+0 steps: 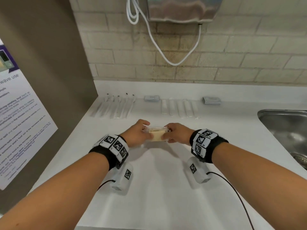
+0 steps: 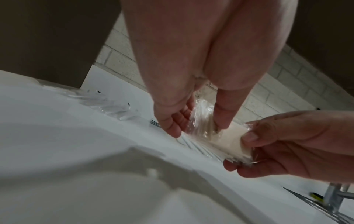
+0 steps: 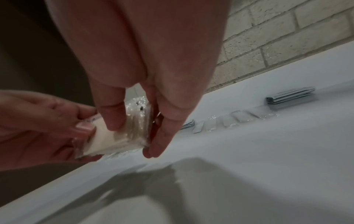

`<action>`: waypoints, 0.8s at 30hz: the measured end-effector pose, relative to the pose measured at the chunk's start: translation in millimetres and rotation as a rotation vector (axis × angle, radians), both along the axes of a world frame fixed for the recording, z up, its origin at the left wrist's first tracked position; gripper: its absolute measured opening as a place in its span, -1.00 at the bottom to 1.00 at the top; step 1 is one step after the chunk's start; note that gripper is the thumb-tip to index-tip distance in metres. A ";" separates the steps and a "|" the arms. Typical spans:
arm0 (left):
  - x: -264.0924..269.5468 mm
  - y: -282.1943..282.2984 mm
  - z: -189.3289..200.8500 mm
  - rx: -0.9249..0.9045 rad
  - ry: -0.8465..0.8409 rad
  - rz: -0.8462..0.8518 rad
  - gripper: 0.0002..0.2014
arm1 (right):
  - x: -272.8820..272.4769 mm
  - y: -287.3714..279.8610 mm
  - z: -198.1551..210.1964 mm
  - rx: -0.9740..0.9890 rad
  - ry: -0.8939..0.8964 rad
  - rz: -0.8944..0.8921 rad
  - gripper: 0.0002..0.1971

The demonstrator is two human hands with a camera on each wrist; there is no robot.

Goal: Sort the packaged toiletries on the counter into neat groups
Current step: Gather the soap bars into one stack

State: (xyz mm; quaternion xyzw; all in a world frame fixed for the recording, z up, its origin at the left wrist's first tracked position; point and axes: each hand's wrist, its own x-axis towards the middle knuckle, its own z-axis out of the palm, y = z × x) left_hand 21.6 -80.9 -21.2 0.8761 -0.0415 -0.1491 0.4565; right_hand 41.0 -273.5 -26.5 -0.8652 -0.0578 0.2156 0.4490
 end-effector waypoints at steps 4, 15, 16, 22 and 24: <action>32.8 4.1 6.3 -0.039 0.002 0.058 -0.45 | 29.2 9.1 9.4 0.097 0.048 -0.033 -0.78; 161.6 13.8 1.7 -0.104 0.108 0.266 -0.29 | 159.7 40.8 13.8 -0.090 0.037 -0.059 -0.94; 173.2 14.0 -0.4 -0.085 0.115 0.262 -0.28 | 172.1 43.1 11.5 -0.150 0.032 -0.052 -0.90; 224.2 12.3 -15.1 0.115 0.153 0.178 -0.30 | 226.5 54.4 -2.2 -0.464 0.048 0.053 -0.70; 233.6 11.9 -19.8 0.190 0.164 0.139 -0.36 | 236.1 58.1 -8.6 -0.534 0.065 0.062 -0.69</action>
